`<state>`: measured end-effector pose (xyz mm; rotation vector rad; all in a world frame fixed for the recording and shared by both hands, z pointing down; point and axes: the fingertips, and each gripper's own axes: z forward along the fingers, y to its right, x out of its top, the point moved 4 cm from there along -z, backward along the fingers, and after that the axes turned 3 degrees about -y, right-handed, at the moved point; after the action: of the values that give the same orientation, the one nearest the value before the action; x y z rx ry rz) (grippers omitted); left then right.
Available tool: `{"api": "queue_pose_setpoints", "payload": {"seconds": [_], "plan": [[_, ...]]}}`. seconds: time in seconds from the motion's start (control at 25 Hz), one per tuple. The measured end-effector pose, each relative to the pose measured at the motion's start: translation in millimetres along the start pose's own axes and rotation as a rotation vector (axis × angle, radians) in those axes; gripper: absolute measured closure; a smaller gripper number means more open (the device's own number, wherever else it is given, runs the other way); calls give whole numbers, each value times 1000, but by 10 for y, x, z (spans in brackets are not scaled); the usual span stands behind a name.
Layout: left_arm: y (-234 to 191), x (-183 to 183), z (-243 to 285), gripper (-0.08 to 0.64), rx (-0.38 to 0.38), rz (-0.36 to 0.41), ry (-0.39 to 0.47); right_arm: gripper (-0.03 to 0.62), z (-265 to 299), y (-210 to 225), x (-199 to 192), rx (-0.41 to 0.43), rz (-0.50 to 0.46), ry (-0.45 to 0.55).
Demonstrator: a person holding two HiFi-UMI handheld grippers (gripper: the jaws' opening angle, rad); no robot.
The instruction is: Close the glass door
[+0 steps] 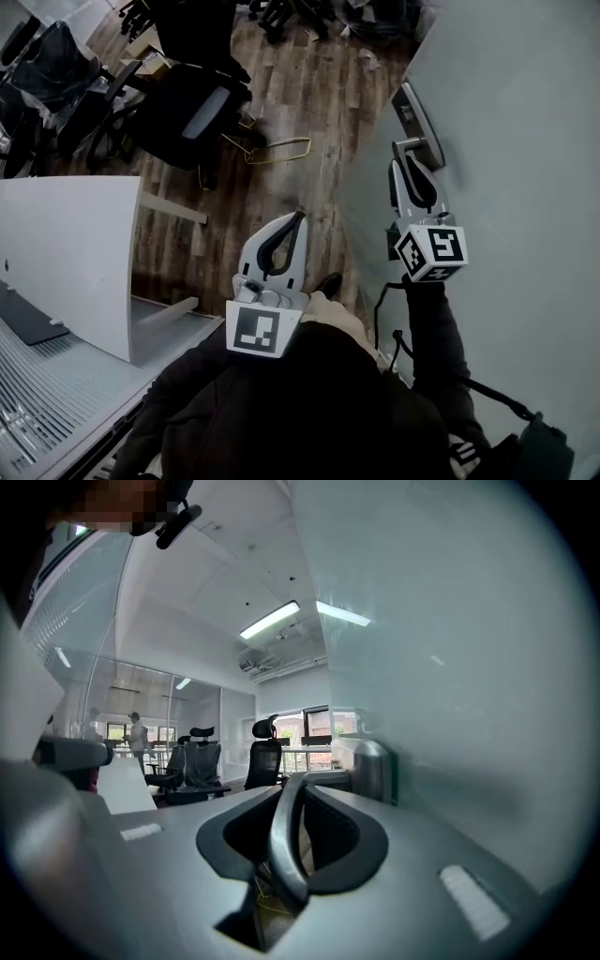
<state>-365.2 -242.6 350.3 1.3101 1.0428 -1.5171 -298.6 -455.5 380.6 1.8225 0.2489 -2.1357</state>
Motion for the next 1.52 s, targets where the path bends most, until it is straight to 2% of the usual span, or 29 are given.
{"api": "queue_pose_setpoints", "payload": {"seconds": [0.24, 0.56, 0.68, 0.84, 1.04, 1.32, 1.52], "plan": [[-251, -61, -374, 563, 14, -22, 0, 528, 41, -456, -40, 27, -15, -12], [-443, -347, -1028, 563, 19, -28, -1, 528, -107, -1411, -244, 95, -64, 3], [-355, -343, -1079, 563, 35, -19, -3, 528, -140, -1541, -268, 140, -64, 4], [-147, -231, -1199, 563, 76, -10, 1, 528, -233, -1651, -196, 193, -43, 15], [5, -279, -1542, 563, 160, -12, -4, 526, -323, -1885, -240, 250, -49, -6], [-252, -251, -2350, 563, 296, -28, 29, 526, -467, -2564, -272, 334, -80, -29], [-401, -227, -2820, 563, 317, -26, 41, 528, -624, -2931, -304, 362, -85, -39]]}}
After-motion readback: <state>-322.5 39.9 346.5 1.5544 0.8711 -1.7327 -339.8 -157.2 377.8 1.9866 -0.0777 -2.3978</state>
